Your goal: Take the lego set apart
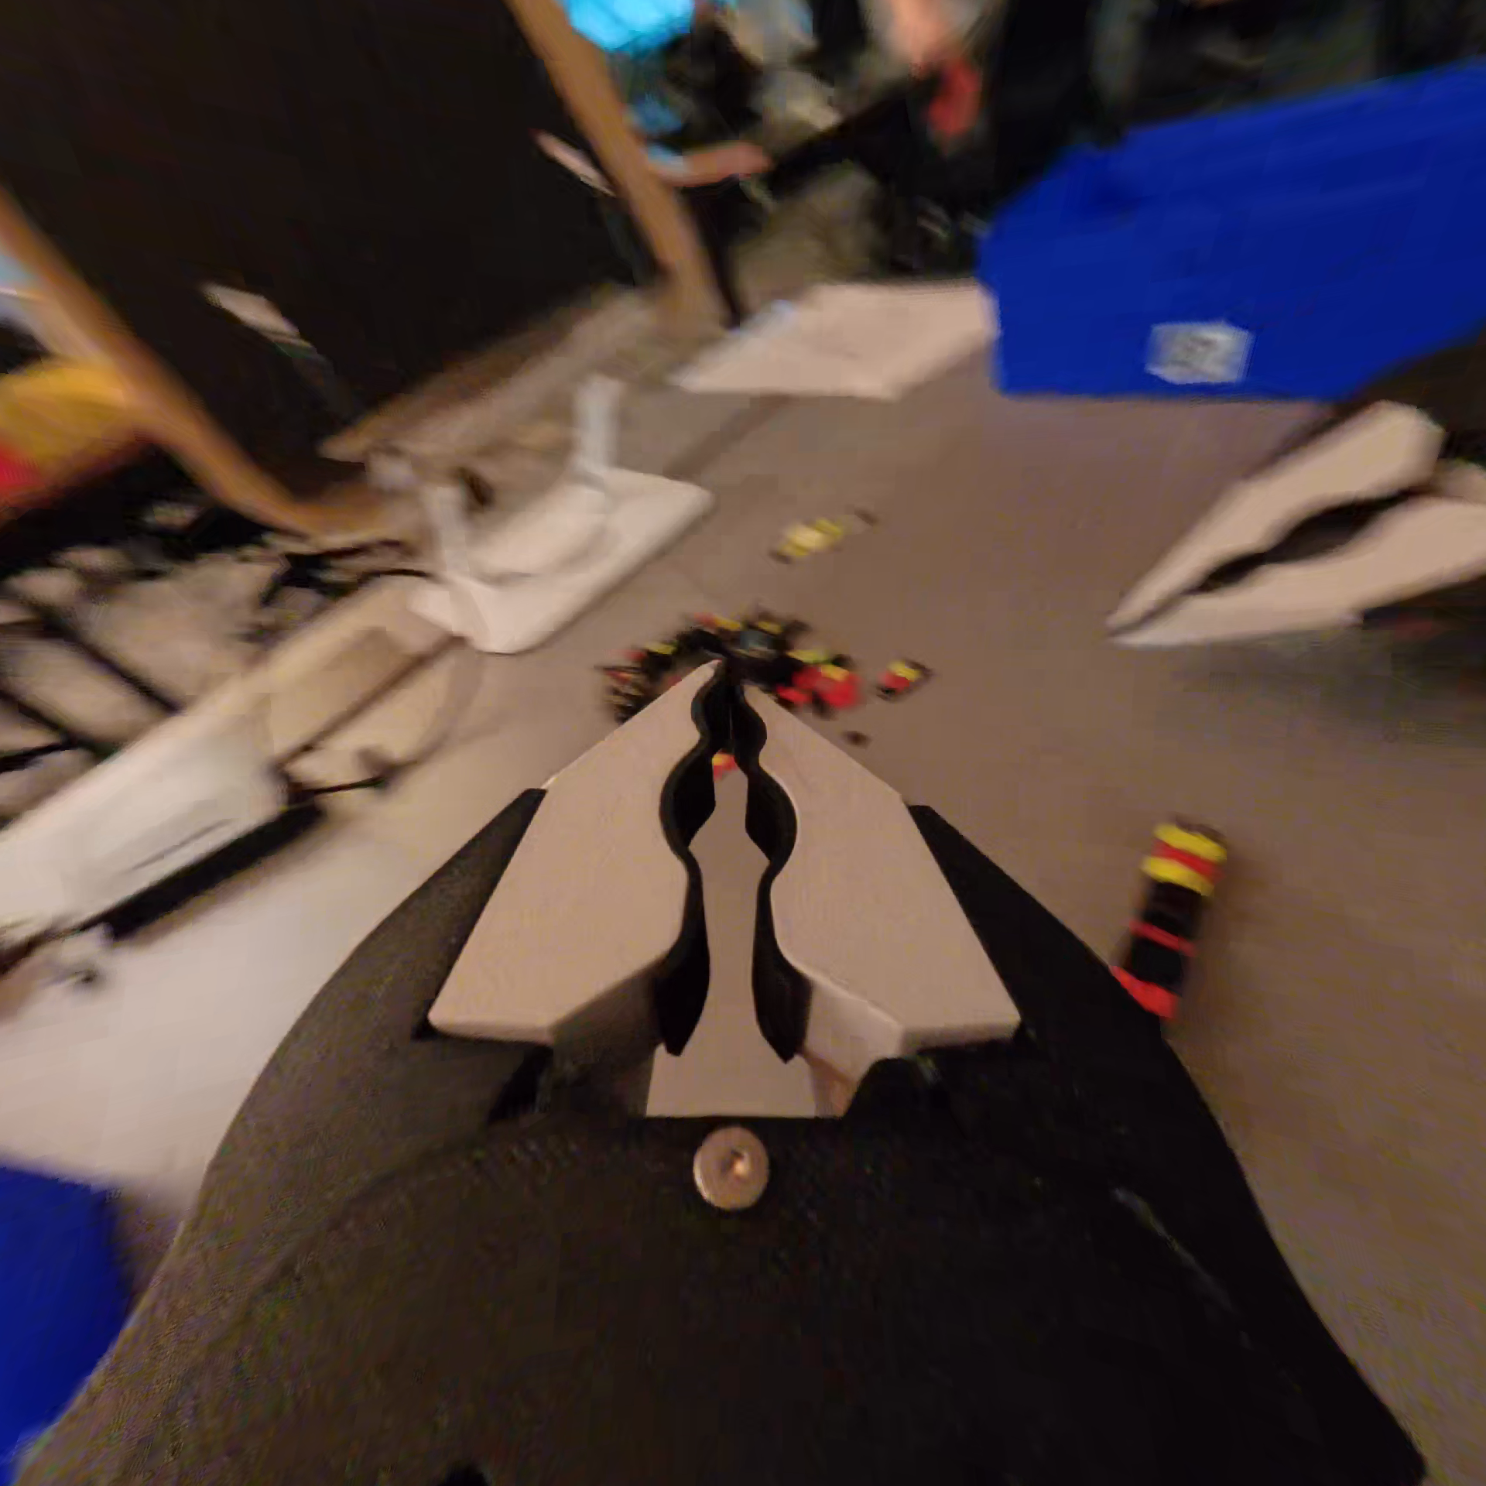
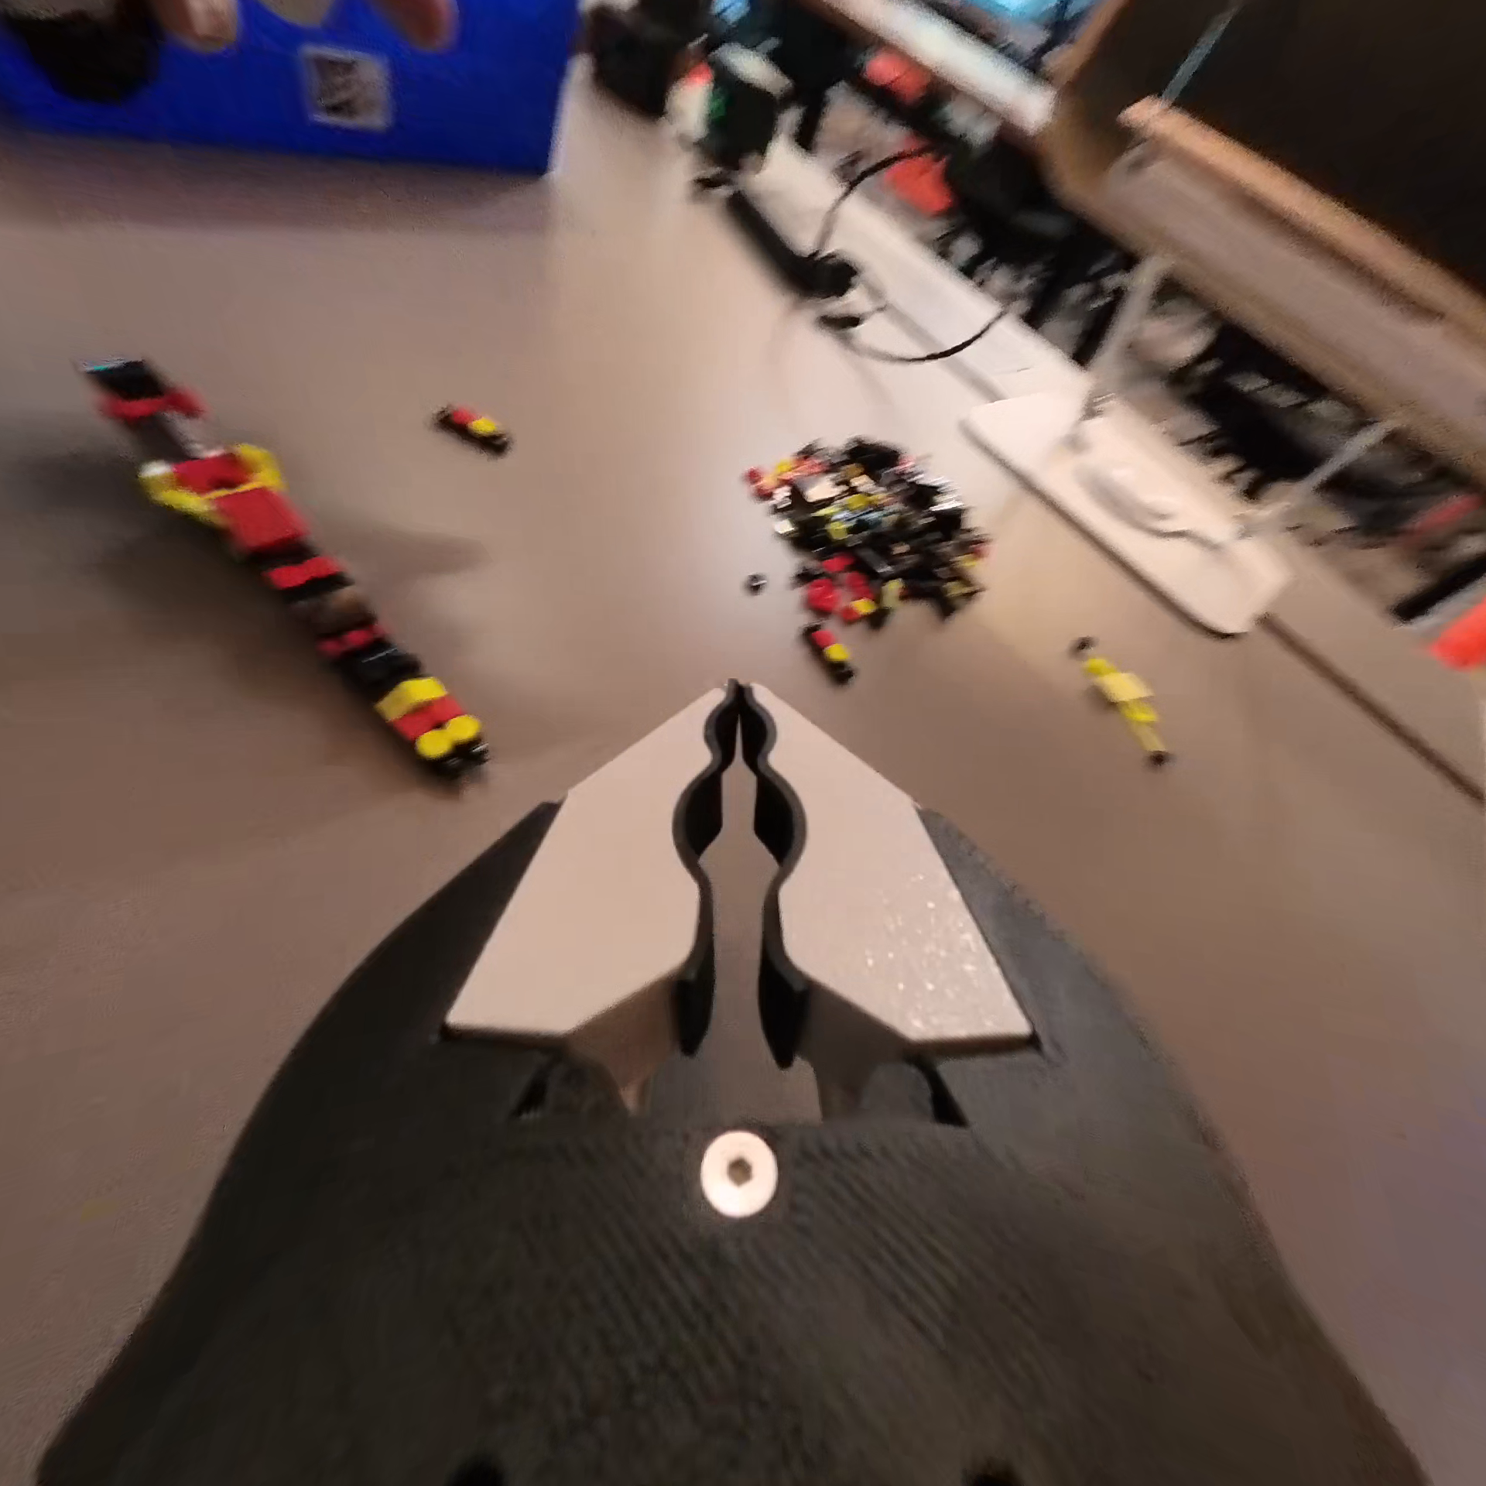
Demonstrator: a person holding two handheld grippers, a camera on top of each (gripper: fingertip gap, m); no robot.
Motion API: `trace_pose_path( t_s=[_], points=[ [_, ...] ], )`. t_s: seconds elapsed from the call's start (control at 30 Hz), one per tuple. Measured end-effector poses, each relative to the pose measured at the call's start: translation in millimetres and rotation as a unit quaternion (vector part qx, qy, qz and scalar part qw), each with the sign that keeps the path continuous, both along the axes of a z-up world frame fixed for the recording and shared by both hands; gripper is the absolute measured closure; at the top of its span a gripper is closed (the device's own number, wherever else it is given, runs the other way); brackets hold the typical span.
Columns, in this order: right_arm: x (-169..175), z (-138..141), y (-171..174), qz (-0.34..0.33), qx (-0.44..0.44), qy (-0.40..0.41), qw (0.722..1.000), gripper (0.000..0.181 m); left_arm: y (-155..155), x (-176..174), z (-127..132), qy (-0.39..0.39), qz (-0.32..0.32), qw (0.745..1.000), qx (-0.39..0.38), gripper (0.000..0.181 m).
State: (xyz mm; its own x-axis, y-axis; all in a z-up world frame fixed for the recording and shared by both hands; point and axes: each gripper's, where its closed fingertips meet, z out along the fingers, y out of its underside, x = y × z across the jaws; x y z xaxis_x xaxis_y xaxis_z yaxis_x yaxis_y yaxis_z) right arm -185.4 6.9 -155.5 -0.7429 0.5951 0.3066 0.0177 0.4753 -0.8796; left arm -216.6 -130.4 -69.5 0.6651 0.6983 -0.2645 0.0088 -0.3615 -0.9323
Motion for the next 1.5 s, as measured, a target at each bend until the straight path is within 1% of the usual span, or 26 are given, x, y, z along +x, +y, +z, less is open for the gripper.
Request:
trace_pose_path(
  t_s=[0.03,0.1,0.17,0.2,0.27,0.3,0.33,0.37,0.4,0.43,0.47,0.5,0.57,0.63,0.7,0.73,0.8,0.83,0.87,0.93,1.03,1.07,1.13,1.27,1.37,1.5],
  points=[
    [-4,6,4,-0.022,-0.005,0.029,0.999,0.181,-15,-4,7,0.027,0.043,0.999,0.015,0.181],
    [-8,18,9,-0.053,-0.014,0.078,0.995,0.181,-34,-4,-4,0.011,0.089,0.996,0.007,0.181],
    [-9,20,8,-0.072,-0.018,0.084,0.994,0.181,-46,0,-26,-0.026,0.116,0.993,-0.006,0.181],
    [-12,20,9,-0.092,-0.021,0.078,0.993,0.181,-52,4,-32,-0.024,0.132,0.991,-0.002,0.181],
    [-20,17,15,-0.139,-0.016,0.063,0.988,0.181,-66,9,-35,0.016,0.186,0.982,-0.011,0.181],
    [-22,14,15,-0.149,-0.01,0.053,0.987,0.181,-75,12,-29,0.064,0.225,0.972,-0.019,0.181],
    [-22,12,14,-0.154,-0.006,0.048,0.987,0.181,-77,16,-26,0.092,0.239,0.966,-0.029,0.181],
    [-22,11,12,-0.156,-0.004,0.045,0.987,0.181,-73,19,-32,0.079,0.237,0.968,-0.034,0.181],
    [-22,10,10,-0.158,-0.006,0.042,0.987,0.181,-65,22,-41,0.042,0.215,0.975,-0.029,0.167],
    [-22,10,8,-0.157,-0.01,0.037,0.987,0.181,-54,26,-46,0.011,0.177,0.984,-0.012,0.144],
    [-21,10,5,-0.153,-0.013,0.031,0.988,0.181,-45,31,-45,-0.008,0.143,0.99,0.015,0.125],
    [-20,9,3,-0.149,-0.016,0.027,0.988,0.181,-40,34,-43,-0.029,0.12,0.991,0.047,0.114],
    [-19,9,1,-0.139,-0.022,0.021,0.99,0.18,-28,40,-39,-0.073,0.08,0.988,0.108,0.103],
    [-14,9,-5,-0.107,-0.032,0.005,0.994,0.177,-14,46,-39,-0.089,0.046,0.987,0.127,0.093],
    [-8,8,-11,-0.074,-0.047,-0.017,0.996,0.161,4,57,-42,-0.061,0.009,0.994,0.086,0.093],
    [-5,7,-14,-0.059,-0.054,-0.03,0.996,0.155,11,61,-46,-0.043,-0.003,0.998,0.05,0.105],
    [1,6,-17,-0.037,-0.067,-0.056,0.996,0.144,19,65,-47,-0.002,-0.011,1.0,0.005,0.151],
    [3,5,-18,-0.029,-0.071,-0.066,0.995,0.141,14,59,-42,0.021,0.021,1.0,0.007,0.178],
    [5,4,-19,-0.023,-0.073,-0.074,0.994,0.138,9,54,-36,0.031,0.047,0.998,0.017,0.181],
    [7,3,-20,-0.016,-0.074,-0.083,0.994,0.137,14,57,-37,-0.016,0.034,0.998,0.048,0.181],
    [11,0,-24,-0.004,-0.063,-0.085,0.994,0.14,46,81,-61,-0.175,-0.057,0.98,0.073,0.181],
    [12,-1,-25,-0.001,-0.058,-0.083,0.995,0.14,53,85,-66,-0.199,-0.071,0.974,0.075,0.181],
    [14,-3,-27,0.004,-0.047,-0.08,0.996,0.14,58,83,-74,-0.198,-0.056,0.977,0.057,0.181],
    [16,-4,-29,0.008,-0.037,-0.076,0.996,0.142,34,62,-85,-0.145,0.016,0.989,-0.028,0.162],
    [16,-7,-29,0.008,-0.033,-0.083,0.996,0.143,15,51,-90,-0.18,0.048,0.983,-0.011,0.146],
    [16,-9,-30,0.011,-0.032,-0.093,0.995,0.147,20,62,-90,-0.224,-0.006,0.975,0.01,0.143]
  ],
)
